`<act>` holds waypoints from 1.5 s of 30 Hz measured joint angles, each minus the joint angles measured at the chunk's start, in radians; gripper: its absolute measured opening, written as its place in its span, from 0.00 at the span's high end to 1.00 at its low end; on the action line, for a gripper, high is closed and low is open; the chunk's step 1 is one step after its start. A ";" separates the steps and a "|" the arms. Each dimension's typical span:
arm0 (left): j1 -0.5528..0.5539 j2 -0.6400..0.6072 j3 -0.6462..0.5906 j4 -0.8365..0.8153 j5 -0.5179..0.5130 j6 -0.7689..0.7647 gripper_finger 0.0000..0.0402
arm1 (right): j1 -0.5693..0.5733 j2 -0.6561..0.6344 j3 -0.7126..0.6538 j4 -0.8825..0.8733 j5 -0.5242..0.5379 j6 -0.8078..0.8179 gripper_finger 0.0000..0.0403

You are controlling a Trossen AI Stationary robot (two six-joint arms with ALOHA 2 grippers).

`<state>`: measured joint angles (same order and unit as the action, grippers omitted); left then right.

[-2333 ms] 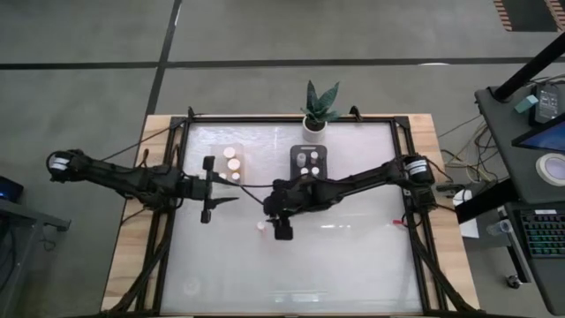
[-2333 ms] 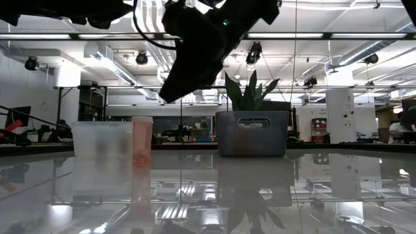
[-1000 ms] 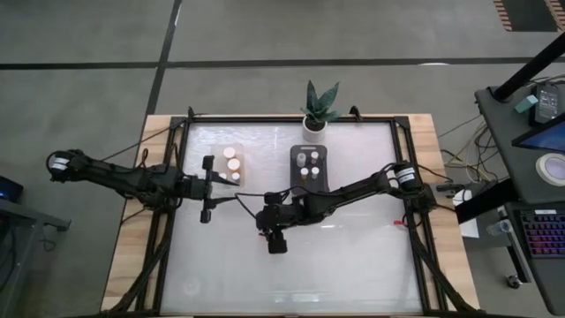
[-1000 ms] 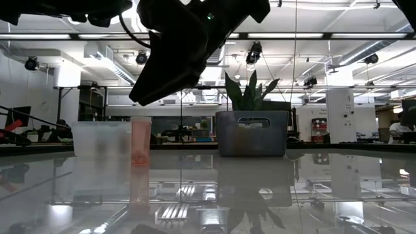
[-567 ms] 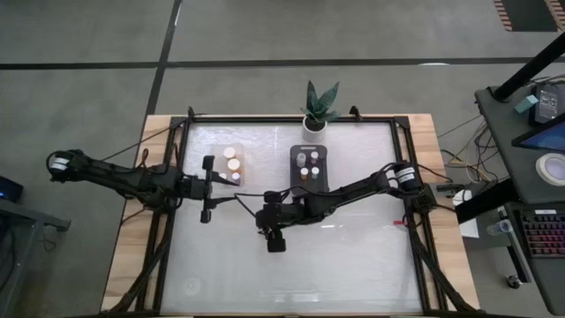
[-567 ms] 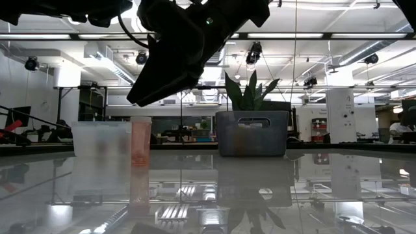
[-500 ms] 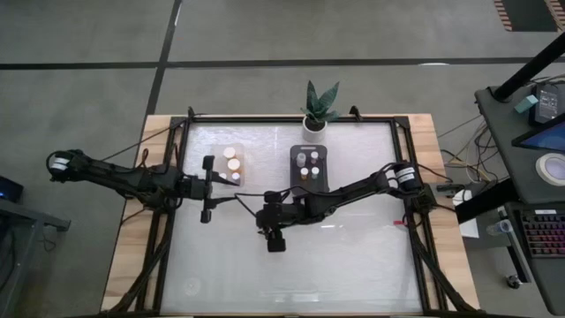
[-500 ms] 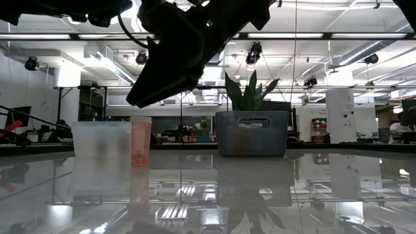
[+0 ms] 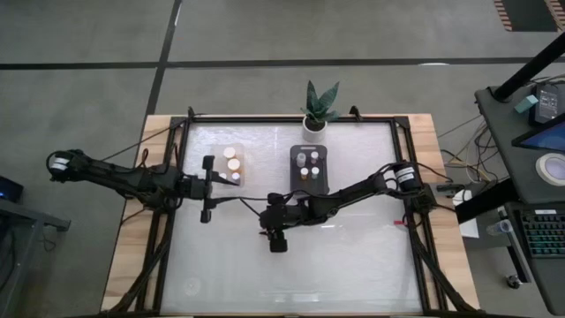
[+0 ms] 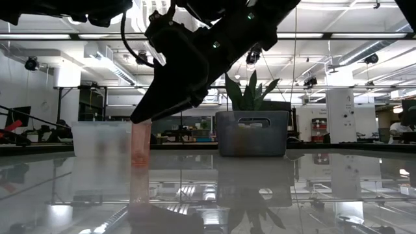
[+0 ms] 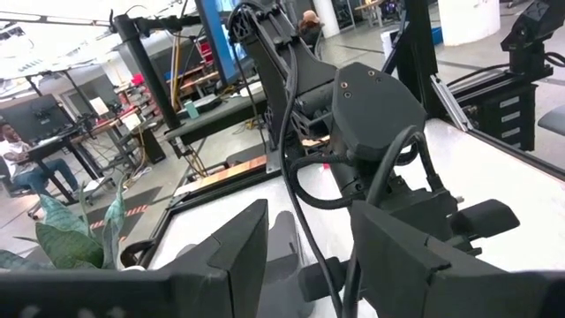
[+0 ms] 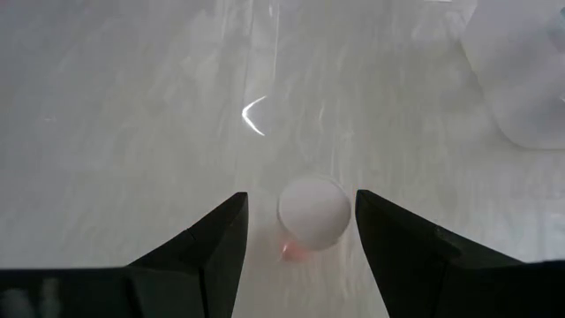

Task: Pick and place medicine bottles into bin by pill shape (circle, oval)
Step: Put the pink pill bottle into the black bin

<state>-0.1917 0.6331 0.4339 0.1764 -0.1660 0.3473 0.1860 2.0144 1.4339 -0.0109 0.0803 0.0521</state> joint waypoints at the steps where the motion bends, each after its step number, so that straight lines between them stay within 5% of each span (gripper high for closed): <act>1: 0.000 0.000 0.000 0.000 0.000 0.000 0.63 | -0.002 0.000 -0.002 0.005 0.000 0.000 0.50; 19: 0.000 0.000 0.000 0.032 0.000 0.000 0.63 | -0.006 0.000 -0.044 0.076 0.000 0.016 0.51; 32: 0.000 0.002 0.000 0.032 0.000 0.000 0.63 | -0.010 0.000 -0.047 0.076 0.000 0.017 0.76; 45: 0.000 0.001 0.000 0.033 0.000 0.000 0.63 | -0.010 -0.101 -0.048 -0.016 0.000 0.000 0.72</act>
<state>-0.1921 0.6343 0.4343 0.2095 -0.1661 0.3473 0.1761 1.9129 1.3861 -0.0268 0.0803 0.0525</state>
